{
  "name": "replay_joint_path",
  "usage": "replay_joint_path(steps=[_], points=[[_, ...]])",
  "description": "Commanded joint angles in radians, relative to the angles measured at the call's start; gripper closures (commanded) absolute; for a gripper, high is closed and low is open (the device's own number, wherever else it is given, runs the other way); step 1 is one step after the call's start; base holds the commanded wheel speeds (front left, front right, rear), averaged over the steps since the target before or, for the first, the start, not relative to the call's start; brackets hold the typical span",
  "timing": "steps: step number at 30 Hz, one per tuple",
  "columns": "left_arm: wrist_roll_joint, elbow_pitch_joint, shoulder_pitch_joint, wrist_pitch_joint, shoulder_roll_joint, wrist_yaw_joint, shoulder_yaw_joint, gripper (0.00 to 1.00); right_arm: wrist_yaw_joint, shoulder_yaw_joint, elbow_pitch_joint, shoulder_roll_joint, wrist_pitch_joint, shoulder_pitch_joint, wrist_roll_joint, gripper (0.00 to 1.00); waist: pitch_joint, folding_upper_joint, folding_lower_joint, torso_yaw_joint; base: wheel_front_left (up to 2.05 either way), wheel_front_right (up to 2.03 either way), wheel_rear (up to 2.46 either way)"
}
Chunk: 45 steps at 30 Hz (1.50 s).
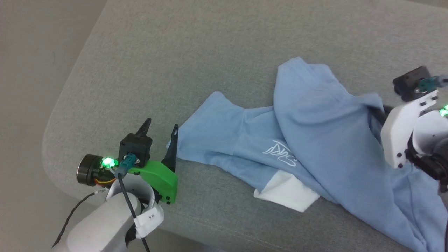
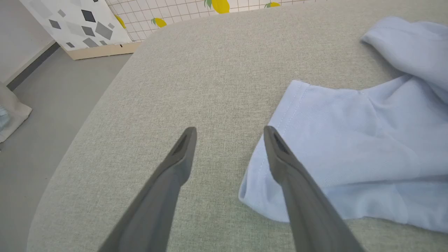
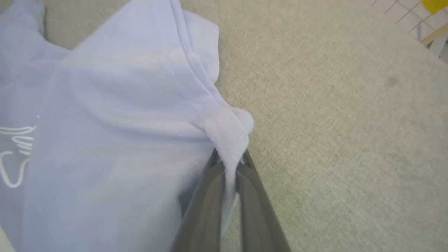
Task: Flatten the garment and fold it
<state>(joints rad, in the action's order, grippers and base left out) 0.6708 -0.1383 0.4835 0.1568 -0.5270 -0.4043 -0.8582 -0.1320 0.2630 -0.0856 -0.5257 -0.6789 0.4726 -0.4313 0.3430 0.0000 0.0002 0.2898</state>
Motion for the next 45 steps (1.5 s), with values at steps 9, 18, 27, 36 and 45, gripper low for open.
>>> replay_joint_path(steps=[9, 18, 27, 36, 45], points=[[0.021, 0.002, 0.001, -0.016, -0.011, 0.007, -0.004, 0.00, 0.001, -0.107, 0.203, -0.037, 0.149, -0.008, -0.005, 1.00, -0.094, 0.0000, -0.0002, -0.065, 0.00, 0.00, 0.00], [0.018, 0.025, 0.017, -0.013, 0.004, 0.004, -0.008, 0.00, 0.001, -0.083, 0.221, -0.170, 0.163, 0.181, 0.010, 1.00, -0.041, 0.0000, -0.0002, -0.033, 0.00, 0.00, 0.00], [0.009, 0.011, 0.045, 0.013, 0.044, 0.011, -0.017, 0.00, 0.001, 0.155, 0.001, -0.278, 0.282, 0.565, 0.028, 1.00, 0.061, 0.0000, -0.0002, 0.039, 0.00, 0.00, 0.00], [0.004, -0.016, 0.076, 0.045, 0.085, 0.022, -0.015, 0.00, 0.001, 0.380, -0.296, -0.239, 0.471, 0.884, 0.087, 1.00, 0.127, 0.0000, -0.0002, 0.102, 0.00, 0.00, 0.00], [0.008, -0.043, 0.082, 0.062, 0.109, 0.024, -0.011, 0.00, 0.001, 0.545, -0.541, -0.168, 0.479, 0.860, 0.017, 0.00, 0.135, 0.0000, -0.0002, 0.105, 0.00, 0.00, 0.00]])
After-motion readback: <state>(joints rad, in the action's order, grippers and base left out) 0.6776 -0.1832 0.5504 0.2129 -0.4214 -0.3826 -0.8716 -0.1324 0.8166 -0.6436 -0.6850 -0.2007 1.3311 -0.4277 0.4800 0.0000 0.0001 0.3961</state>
